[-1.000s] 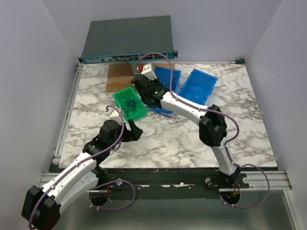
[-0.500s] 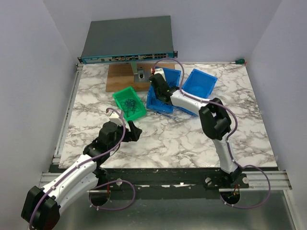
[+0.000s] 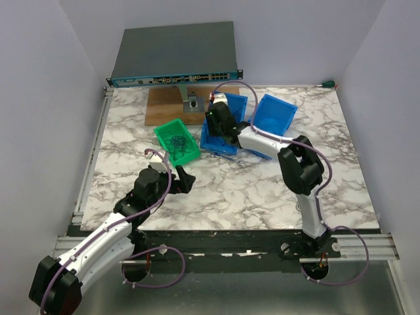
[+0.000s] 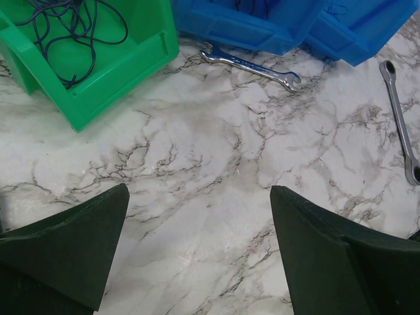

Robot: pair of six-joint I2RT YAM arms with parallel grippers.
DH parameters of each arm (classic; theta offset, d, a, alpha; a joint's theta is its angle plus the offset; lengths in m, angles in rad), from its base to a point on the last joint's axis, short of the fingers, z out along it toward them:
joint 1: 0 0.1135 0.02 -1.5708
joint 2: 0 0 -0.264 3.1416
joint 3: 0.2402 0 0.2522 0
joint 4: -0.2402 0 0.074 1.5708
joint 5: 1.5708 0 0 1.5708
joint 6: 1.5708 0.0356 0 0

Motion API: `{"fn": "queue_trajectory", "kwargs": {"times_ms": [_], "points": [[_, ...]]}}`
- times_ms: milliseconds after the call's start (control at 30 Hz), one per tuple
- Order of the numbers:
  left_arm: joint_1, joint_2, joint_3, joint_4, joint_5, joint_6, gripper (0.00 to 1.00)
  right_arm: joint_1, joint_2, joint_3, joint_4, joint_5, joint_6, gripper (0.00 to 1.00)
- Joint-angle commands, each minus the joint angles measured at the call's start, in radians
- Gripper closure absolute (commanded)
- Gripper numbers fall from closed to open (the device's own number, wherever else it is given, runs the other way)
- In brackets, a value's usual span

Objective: Untangle the cables

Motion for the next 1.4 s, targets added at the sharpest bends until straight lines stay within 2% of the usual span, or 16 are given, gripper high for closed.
{"fn": "queue_trajectory", "kwargs": {"times_ms": [0, 133, 167, 233, 300, 333, 467, 733, 933, 1000, 1067, 1133, 1233, 1300, 1367], "points": [[0.003, 0.005, -0.011, 0.059, 0.039, 0.021, 0.05, 0.004, -0.164, -0.043, 0.014, -0.073, 0.052, 0.45], [0.004, -0.005, -0.018, 0.067, 0.036, 0.026, 0.01, 0.004, -0.258, -0.108, 0.012, -0.108, 0.067, 0.38], [0.004, -0.009, -0.022, 0.073, 0.037, 0.027, 0.01, 0.005, -0.280, -0.123, 0.013, -0.116, 0.067, 0.32], [0.004, -0.013, -0.027, 0.082, 0.044, 0.031, 0.01, 0.005, -0.334, -0.158, 0.012, -0.129, 0.068, 0.11], [0.004, -0.012, -0.029, 0.091, 0.050, 0.034, 0.01, 0.004, -0.381, -0.202, 0.015, -0.128, 0.075, 0.01], [0.003, -0.008, -0.030, 0.094, 0.053, 0.036, 0.01, 0.005, -0.405, -0.224, 0.015, -0.109, 0.083, 0.00], [0.002, -0.010, -0.037, 0.118, 0.073, 0.051, 0.02, 0.005, -0.529, -0.345, 0.038, -0.061, 0.110, 0.00], [-0.004, -0.106, -0.106, 0.211, 0.130, 0.094, 0.01, 0.005, -0.906, -0.744, 0.192, -0.104, 0.072, 0.00], [-0.015, -0.093, -0.113, 0.241, 0.148, 0.104, 0.01, 0.005, -1.244, -1.044, 0.285, -0.053, 0.107, 0.00], [-0.022, -0.091, -0.123, 0.267, 0.157, 0.123, 0.01, 0.005, -1.330, -1.121, 0.285, 0.023, 0.115, 0.00], [-0.034, -0.105, -0.170, 0.353, 0.153, 0.139, 0.01, 0.005, -1.376, -1.194, 0.275, 0.093, 0.061, 0.03], [-0.046, -0.138, -0.218, 0.446, 0.140, 0.160, 0.01, 0.005, -1.407, -1.252, 0.269, 0.153, 0.052, 0.00], [-0.058, -0.196, -0.207, 0.414, 0.041, 0.172, 0.01, 0.005, -1.422, -1.313, 0.330, 0.195, 0.058, 0.00], [-0.057, -0.218, -0.176, 0.390, -0.025, 0.199, 0.01, 0.004, -1.398, -1.339, 0.410, 0.226, 0.002, 0.00], [-0.058, -0.216, -0.149, 0.367, -0.150, 0.217, 0.01, 0.004, -1.359, -1.356, 0.511, 0.273, -0.074, 0.01]]}}
